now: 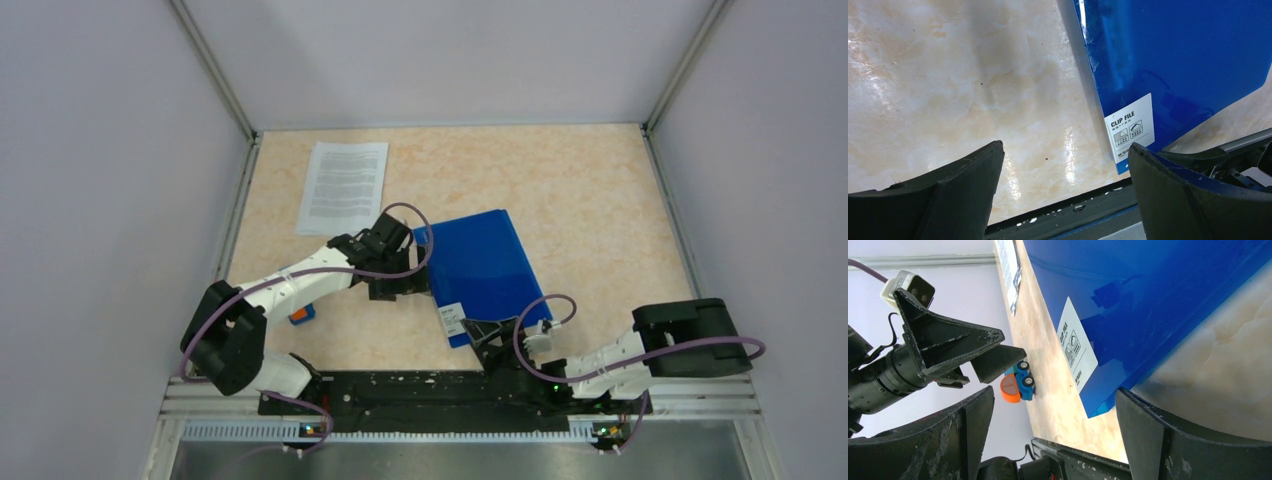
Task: Put the files into the folder
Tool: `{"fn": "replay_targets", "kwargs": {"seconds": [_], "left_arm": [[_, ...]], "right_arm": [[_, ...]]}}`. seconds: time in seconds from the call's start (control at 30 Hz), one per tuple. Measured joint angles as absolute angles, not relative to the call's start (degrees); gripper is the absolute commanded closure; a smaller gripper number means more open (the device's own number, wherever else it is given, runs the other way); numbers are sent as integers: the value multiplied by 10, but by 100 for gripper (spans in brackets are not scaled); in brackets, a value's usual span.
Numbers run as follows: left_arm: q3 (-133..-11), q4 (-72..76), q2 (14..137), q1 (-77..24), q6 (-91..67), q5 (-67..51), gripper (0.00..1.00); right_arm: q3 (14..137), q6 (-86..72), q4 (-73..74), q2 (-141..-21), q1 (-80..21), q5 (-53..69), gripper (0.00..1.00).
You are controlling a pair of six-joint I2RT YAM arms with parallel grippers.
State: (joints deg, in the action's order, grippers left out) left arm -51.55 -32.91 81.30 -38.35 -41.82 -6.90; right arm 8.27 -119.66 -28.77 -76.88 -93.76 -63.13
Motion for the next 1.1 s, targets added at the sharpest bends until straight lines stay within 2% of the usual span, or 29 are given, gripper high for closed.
{"fn": "replay_targets", "kwargs": {"seconds": [0.3,0.67,0.9,1.1], "left_arm": [[-515,-326,813,-383,-418,-69,1],[-514,-319,823,-383,-418,-69,1],[-511,-315,823,-383,-418,-69,1],[-510,-315,823,-381,-416,-69,1]], "right_arm": [[84,-1197,-292,-772,-938,-634,11],[83,-1197,-388,-858,-936,-656,17],[82,-1197,-539,-961,-936,-673,30],[64,-1197,-696,-1062,-933,-686,52]]}}
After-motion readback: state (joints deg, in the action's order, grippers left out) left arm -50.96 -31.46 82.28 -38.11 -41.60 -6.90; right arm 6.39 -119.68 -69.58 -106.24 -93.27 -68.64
